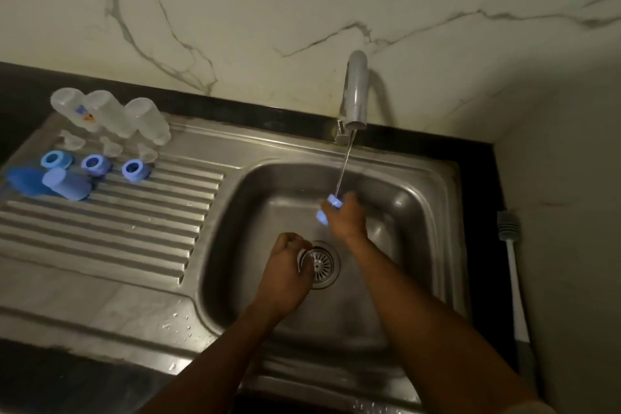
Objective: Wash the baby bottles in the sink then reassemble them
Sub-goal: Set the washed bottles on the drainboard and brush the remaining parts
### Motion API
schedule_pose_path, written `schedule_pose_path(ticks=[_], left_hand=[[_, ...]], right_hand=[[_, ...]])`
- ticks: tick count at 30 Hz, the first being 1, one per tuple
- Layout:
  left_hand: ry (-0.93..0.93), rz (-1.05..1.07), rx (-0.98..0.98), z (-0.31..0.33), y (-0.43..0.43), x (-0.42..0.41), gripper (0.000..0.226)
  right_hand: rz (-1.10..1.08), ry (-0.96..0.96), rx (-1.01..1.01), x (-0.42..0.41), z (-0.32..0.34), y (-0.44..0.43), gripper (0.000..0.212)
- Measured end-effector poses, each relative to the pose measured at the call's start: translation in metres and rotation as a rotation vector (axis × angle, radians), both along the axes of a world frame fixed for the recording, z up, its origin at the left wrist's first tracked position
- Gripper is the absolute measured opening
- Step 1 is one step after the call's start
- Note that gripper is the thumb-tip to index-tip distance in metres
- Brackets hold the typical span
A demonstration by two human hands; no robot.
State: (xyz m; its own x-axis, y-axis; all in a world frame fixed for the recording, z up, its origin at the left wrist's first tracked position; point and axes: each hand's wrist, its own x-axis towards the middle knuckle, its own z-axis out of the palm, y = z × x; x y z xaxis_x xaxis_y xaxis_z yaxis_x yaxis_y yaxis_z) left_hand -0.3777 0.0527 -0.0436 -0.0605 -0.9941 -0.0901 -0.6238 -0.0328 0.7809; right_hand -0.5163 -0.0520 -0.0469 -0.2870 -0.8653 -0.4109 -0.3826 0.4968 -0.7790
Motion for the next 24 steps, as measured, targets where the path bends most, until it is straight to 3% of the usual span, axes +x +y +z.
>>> schedule_pose_path(ticks=[4, 6, 8, 11, 13, 14, 17, 18, 21, 24], left_hand=[[0.235, 0.094, 0.004, 0.019, -0.025, -0.002, 0.055], [0.360, 0.004, 0.012, 0.028, -0.043, -0.002, 0.066], [0.460, -0.120, 0.052, 0.032, -0.054, -0.004, 0.067], [0.467, -0.204, 0.061, 0.038, -0.059, -0.009, 0.047], [0.432, -0.165, 0.019, 0.040, -0.059, -0.012, 0.036], [0.421, -0.134, 0.006, 0.039, -0.060, -0.012, 0.035], [0.415, -0.107, 0.009, 0.041, -0.060, -0.010, 0.037], [0.416, -0.105, 0.030, 0.042, -0.060, -0.009, 0.037], [0.512, -0.073, 0.134, 0.045, -0.063, -0.009, 0.032], [0.881, 0.051, 0.422, 0.062, -0.062, -0.019, 0.016]], right_hand=[[-0.138, -0.431, 0.214, 0.014, 0.045, -0.004, 0.032], [-0.150, -0.566, 0.289, 0.017, 0.061, 0.009, 0.027], [-0.146, -0.659, 0.313, 0.017, 0.071, 0.026, 0.029], [-0.098, -0.666, 0.388, 0.003, 0.078, 0.054, 0.052], [-0.133, -0.537, 0.387, -0.012, 0.087, 0.073, 0.061], [-0.169, -0.379, 0.331, -0.022, 0.090, 0.083, 0.058], [-0.223, 0.454, 0.013, -0.073, 0.100, 0.127, 0.037], [-0.267, 0.630, -0.034, -0.093, 0.103, 0.144, 0.033], [-0.351, 0.859, 0.168, -0.141, 0.097, 0.186, 0.037], [-0.182, 1.036, 0.384, -0.154, 0.072, 0.215, 0.036]])
